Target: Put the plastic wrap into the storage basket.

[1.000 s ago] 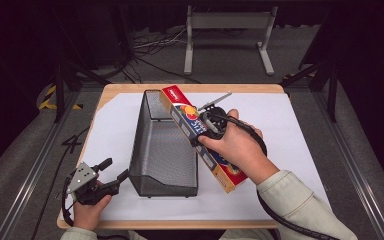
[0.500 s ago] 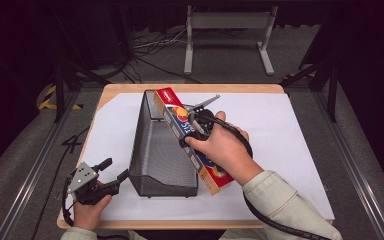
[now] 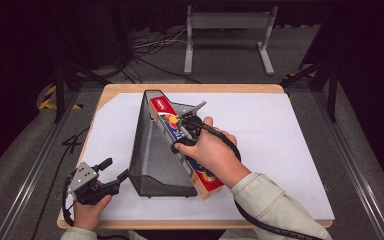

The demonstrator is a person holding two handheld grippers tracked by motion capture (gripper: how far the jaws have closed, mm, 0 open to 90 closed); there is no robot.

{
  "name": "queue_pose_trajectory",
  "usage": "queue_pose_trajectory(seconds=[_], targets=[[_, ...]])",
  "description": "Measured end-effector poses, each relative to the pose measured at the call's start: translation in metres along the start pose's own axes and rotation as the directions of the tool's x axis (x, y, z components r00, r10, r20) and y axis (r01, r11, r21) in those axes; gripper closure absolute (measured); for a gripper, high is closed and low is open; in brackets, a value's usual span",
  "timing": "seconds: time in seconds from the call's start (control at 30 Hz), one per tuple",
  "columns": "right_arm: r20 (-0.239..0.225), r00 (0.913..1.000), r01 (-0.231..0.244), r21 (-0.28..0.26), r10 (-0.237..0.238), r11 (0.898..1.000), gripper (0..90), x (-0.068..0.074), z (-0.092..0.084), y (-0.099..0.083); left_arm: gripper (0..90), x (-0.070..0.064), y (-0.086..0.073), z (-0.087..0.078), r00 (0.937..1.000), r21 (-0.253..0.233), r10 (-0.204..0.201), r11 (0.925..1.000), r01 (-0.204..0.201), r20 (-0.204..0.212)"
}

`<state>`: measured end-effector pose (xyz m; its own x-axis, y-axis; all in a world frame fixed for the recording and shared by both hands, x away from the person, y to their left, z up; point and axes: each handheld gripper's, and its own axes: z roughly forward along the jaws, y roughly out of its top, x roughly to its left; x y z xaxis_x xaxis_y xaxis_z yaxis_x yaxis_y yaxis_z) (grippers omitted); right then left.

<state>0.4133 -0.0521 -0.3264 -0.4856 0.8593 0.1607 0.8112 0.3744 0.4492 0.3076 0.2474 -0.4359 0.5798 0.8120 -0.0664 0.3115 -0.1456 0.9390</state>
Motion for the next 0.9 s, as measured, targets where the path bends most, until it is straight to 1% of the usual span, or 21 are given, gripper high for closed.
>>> queue_pose_trajectory(seconds=[0.07,0.2,0.43,0.6,0.63,0.7,0.9], targets=[[0.000,1.0000,-0.006,0.019,0.006,1.000,40.0,0.002,0.003,0.001,28.7,0.000,0.000,0.000,1.0000,-0.001,-0.001,1.0000,0.001,0.000],[0.007,0.9993,-0.036,0.057,0.036,0.998,39.9,0.004,0.010,0.002,28.8,0.000,0.000,0.000,1.0000,0.002,0.001,1.0000,-0.001,-0.001],[0.031,0.9980,-0.057,0.098,0.055,0.994,39.8,0.006,0.019,0.006,28.8,0.000,0.000,0.000,1.0000,0.001,0.002,1.0000,-0.002,0.001],[0.037,0.9977,-0.061,0.117,0.057,0.991,39.7,0.005,0.026,0.007,28.7,0.001,0.000,0.000,1.0000,0.008,0.004,1.0000,-0.004,-0.002],[0.041,0.9974,-0.064,0.122,0.060,0.990,39.7,0.005,0.027,0.007,28.7,0.001,0.000,0.001,1.0000,0.007,0.000,1.0000,0.000,-0.001],[0.049,0.9972,-0.062,0.134,0.056,0.989,39.6,0.005,0.030,0.007,28.6,0.001,0.000,0.001,1.0000,0.010,-0.001,1.0000,0.001,0.002],[0.054,0.9971,-0.061,0.152,0.054,0.987,39.4,0.005,0.035,0.010,28.5,0.001,-0.001,0.001,1.0000,0.007,-0.004,1.0000,0.004,0.001]])
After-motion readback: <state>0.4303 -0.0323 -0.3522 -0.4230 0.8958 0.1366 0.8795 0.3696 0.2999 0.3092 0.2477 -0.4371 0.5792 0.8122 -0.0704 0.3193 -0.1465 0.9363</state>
